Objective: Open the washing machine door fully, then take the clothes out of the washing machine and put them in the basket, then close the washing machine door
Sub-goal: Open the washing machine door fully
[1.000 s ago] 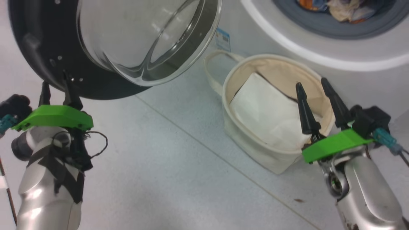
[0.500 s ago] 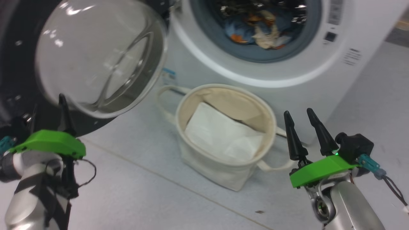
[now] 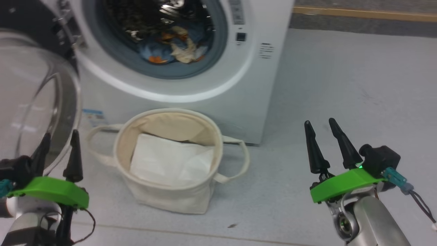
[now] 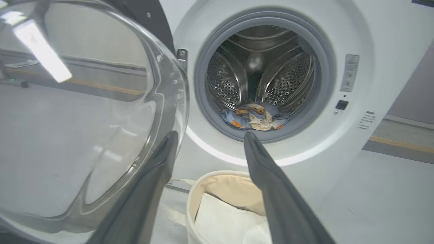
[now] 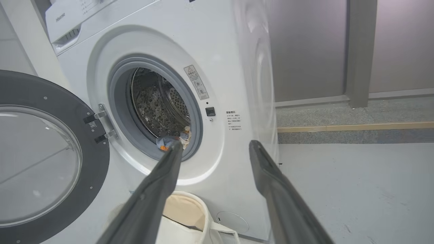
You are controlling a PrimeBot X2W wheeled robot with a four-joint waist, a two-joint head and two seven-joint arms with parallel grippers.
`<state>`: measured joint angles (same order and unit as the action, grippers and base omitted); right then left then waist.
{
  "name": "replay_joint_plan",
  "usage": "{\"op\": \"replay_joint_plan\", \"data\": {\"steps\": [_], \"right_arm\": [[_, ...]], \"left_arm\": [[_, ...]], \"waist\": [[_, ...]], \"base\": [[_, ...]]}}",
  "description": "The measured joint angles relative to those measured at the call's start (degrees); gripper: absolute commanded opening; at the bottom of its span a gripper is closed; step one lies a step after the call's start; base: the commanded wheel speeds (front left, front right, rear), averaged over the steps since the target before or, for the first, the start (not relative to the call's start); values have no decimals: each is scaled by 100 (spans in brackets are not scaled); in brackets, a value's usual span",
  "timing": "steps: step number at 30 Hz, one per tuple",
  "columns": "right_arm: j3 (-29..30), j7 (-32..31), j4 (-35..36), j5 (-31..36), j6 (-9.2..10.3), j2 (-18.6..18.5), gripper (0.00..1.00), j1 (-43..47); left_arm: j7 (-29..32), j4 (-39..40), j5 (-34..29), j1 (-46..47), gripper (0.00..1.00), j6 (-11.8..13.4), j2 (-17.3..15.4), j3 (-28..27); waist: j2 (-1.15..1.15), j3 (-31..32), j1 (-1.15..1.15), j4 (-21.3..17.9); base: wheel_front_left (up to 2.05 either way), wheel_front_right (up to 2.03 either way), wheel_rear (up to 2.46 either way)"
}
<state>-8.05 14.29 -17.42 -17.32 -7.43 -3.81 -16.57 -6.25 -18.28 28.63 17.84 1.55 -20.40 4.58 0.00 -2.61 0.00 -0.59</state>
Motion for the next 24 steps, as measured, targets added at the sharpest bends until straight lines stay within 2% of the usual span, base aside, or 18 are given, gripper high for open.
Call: {"op": "replay_joint_plan", "data": {"steps": [2,6,9,17,24], "right_arm": [[-3,0,-1,-1,0,2,100,18],[8,0,-11,-10,0,3,100,25],[38,0,-36,-10,0,3,100,45],[93,0,-65,-11,0,8,100,74],[108,0,-96,-10,0,21,100,127]], "left_arm": [[0,258,-19,-136,100,-100,-36,56],[237,559,280,-359,100,-113,-21,26],[386,730,267,-538,100,-104,-94,41],[309,871,394,-953,100,-11,-127,-163],[209,853,501,-981,100,-271,-124,-102]], "waist": [[0,16,0,-231],[0,42,0,-608],[0,76,0,-792],[0,251,0,-1000],[0,314,0,-980]], "base": [[0,0,0],[0,0,0],[0,0,0],[0,0,0],[0,0,0]]}}
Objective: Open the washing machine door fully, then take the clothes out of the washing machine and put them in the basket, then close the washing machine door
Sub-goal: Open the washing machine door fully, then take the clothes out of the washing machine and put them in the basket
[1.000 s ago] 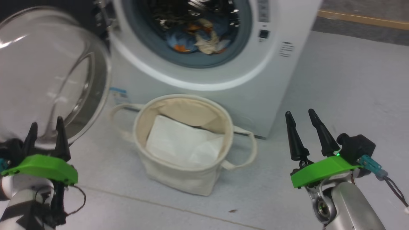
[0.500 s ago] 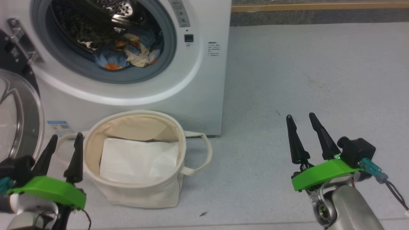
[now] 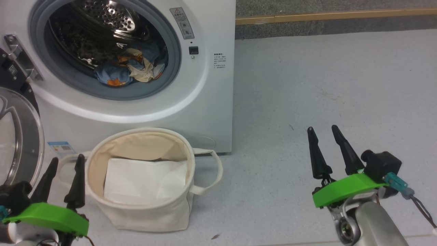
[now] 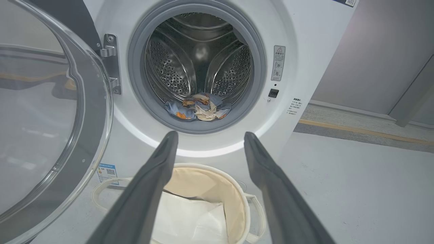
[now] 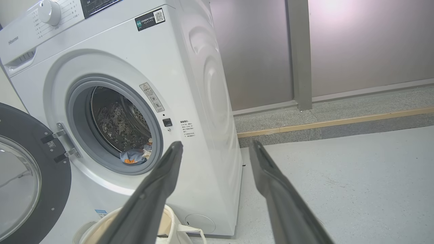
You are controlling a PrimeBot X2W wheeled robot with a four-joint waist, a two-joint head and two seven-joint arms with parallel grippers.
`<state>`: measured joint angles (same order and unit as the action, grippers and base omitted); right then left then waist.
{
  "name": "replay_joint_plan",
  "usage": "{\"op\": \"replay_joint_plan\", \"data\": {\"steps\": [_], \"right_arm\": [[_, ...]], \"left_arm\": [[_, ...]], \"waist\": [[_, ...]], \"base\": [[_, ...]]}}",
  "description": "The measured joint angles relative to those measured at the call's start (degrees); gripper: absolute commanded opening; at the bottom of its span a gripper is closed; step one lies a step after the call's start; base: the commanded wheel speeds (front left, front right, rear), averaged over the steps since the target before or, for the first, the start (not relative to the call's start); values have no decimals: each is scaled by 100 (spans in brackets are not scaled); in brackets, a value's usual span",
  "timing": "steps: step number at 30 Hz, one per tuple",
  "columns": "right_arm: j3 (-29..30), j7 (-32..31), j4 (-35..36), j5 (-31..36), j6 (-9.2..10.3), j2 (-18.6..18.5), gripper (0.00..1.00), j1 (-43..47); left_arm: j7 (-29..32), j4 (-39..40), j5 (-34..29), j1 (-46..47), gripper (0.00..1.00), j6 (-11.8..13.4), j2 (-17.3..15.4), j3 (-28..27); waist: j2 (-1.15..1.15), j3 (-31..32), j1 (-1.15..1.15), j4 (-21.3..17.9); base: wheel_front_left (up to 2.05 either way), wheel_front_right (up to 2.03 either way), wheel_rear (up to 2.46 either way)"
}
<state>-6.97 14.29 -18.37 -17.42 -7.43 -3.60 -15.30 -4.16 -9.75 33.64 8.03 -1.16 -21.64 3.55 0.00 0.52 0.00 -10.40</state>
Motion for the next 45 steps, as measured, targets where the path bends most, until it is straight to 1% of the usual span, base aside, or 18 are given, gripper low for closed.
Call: {"op": "replay_joint_plan", "data": {"steps": [4,7,17,20,26,32,39,45], "right_arm": [[-86,0,-73,0,0,2,100,31],[-85,0,-75,0,0,-2,100,37],[-86,0,-78,-15,0,-7,100,38],[-86,0,-78,-31,0,-7,100,38],[-90,0,-80,-31,0,-7,100,38],[-102,0,-90,-32,0,-7,100,38],[-132,0,-134,-33,0,-5,100,38],[-134,0,-146,-32,0,2,100,52]], "left_arm": [[-74,-89,49,-57,100,-45,-8,7],[-165,-122,-25,-121,100,-46,-42,59],[-330,-142,4,-116,100,-46,-81,45],[-353,-141,116,-116,100,-138,-80,31],[-397,-141,160,-114,100,-152,-81,5],[-343,-138,191,-107,100,-246,-100,90],[-301,-130,221,-86,100,-241,-158,91],[-292,-69,253,-85,100,-240,-203,104]], "waist": [[0,74,0,-50],[0,102,0,-86],[0,103,0,-86],[0,102,0,-79],[0,103,0,-77],[0,79,0,-62],[0,36,0,-39],[0,-14,0,-26]], "base": [[0,0,0],[0,0,0],[0,0,0],[0,0,0],[0,0,0],[7,-8,1],[74,-90,16],[162,-180,18]]}}
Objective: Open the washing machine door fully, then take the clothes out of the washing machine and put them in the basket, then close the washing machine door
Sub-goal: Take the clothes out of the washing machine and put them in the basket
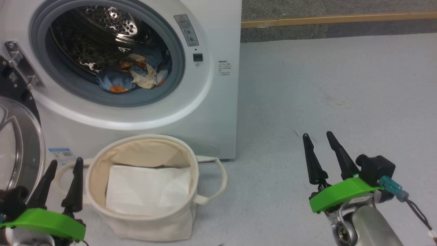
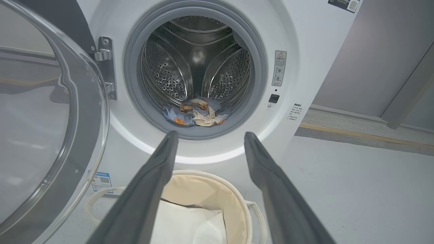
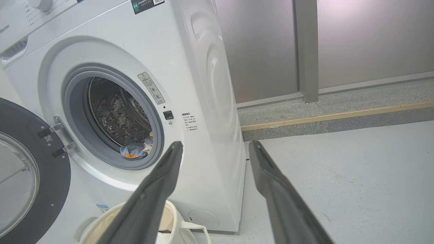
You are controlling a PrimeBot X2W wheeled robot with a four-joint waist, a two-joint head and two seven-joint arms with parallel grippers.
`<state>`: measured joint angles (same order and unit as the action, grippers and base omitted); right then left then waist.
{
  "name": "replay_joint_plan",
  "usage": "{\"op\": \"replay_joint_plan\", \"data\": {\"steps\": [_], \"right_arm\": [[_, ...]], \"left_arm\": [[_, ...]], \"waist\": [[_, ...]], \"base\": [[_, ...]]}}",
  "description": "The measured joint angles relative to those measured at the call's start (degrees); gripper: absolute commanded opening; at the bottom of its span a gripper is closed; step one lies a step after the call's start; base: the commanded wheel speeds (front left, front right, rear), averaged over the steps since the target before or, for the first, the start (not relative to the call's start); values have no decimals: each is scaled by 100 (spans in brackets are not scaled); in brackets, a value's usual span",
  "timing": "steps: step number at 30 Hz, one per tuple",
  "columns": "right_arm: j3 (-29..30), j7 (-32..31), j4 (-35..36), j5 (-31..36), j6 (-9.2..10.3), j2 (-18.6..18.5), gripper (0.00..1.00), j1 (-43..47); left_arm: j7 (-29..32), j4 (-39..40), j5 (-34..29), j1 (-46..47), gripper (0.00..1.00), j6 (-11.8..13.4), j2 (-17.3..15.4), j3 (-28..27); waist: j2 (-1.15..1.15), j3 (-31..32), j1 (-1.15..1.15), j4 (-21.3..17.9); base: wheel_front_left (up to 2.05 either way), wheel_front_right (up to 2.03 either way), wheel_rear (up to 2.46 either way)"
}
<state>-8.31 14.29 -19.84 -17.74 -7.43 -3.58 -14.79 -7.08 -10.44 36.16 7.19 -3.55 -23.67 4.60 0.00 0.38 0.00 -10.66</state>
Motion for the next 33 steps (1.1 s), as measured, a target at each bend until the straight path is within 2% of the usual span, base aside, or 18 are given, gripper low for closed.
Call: {"op": "replay_joint_plan", "data": {"steps": [10,16,33], "right_arm": [[-24,0,3,0,0,2,100,-9],[-24,0,5,0,0,3,100,-15],[-12,0,31,0,0,15,100,-19]], "left_arm": [[90,19,-37,240,100,7,29,233],[82,-19,-94,330,100,59,114,369],[-16,-292,-371,394,100,182,200,675]], "waist": [[0,-110,0,1],[0,-159,0,8],[0,-203,0,30]], "base": [[211,-203,-8],[132,-132,0],[18,-18,0]]}}
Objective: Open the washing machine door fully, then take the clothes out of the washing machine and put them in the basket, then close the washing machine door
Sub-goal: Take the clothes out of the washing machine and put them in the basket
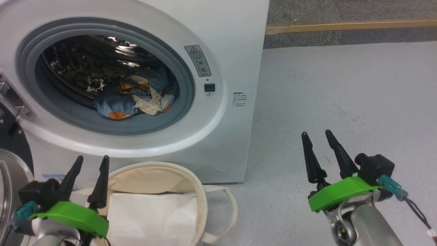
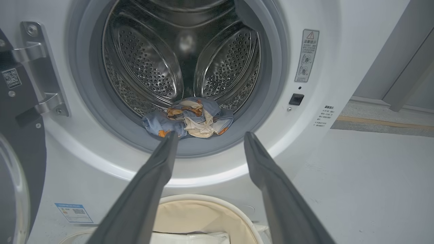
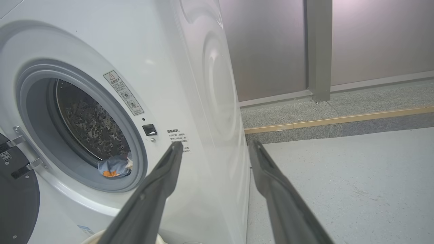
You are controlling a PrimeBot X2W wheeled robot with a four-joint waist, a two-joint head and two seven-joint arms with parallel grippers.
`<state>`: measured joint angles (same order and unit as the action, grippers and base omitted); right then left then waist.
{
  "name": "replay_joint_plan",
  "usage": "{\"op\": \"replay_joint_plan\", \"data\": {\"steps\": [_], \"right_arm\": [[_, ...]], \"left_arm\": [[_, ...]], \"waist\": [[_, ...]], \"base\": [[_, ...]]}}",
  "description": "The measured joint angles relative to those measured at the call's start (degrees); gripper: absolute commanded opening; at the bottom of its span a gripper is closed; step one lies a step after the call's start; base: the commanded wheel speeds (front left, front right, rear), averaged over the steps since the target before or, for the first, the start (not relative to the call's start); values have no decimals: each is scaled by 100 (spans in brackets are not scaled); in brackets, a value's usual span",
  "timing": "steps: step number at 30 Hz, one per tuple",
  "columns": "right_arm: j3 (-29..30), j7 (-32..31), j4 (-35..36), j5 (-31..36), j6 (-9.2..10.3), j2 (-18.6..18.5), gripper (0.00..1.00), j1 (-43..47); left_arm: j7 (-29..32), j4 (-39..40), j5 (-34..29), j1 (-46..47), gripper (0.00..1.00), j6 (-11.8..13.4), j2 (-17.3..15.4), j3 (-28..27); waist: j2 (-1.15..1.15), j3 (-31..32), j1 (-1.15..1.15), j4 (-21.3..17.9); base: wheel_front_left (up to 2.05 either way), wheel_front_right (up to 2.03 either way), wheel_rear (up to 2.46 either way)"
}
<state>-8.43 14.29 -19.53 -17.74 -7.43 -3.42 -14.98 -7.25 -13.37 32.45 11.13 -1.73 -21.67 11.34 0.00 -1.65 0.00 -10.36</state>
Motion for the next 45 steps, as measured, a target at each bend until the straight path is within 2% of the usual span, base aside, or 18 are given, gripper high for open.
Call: {"op": "replay_joint_plan", "data": {"steps": [2,10,17,23,36,41,45], "right_arm": [[7,0,9,0,0,0,100,0],[41,0,63,0,0,0,100,0],[56,0,207,0,0,2,100,-114],[46,0,375,-1,0,3,100,-359],[64,1,713,-60,0,5,100,-798],[118,1,816,-102,0,8,100,-921],[157,1,896,-102,-1,8,100,-988]], "left_arm": [[-11,-73,-147,48,100,75,-3,70],[-47,-438,-374,577,100,16,63,393],[219,-1190,-657,1666,100,-118,85,713],[433,-2096,-1083,2819,100,-120,81,964],[1410,-4234,-1985,5309,100,74,91,1549],[1740,-4871,-2184,6073,100,142,201,1716],[1924,-5313,-2292,6547,100,338,264,1758]], "waist": [[0,-13,0,0],[0,-144,0,3],[0,-530,0,-43],[0,-1007,0,-115],[0,-2135,0,-331],[0,-2527,0,-378],[0,-2797,0,-394]], "base": [[0,0,0],[0,0,0],[0,0,0],[0,0,0],[0,0,0],[0,0,0],[0,0,0]]}}
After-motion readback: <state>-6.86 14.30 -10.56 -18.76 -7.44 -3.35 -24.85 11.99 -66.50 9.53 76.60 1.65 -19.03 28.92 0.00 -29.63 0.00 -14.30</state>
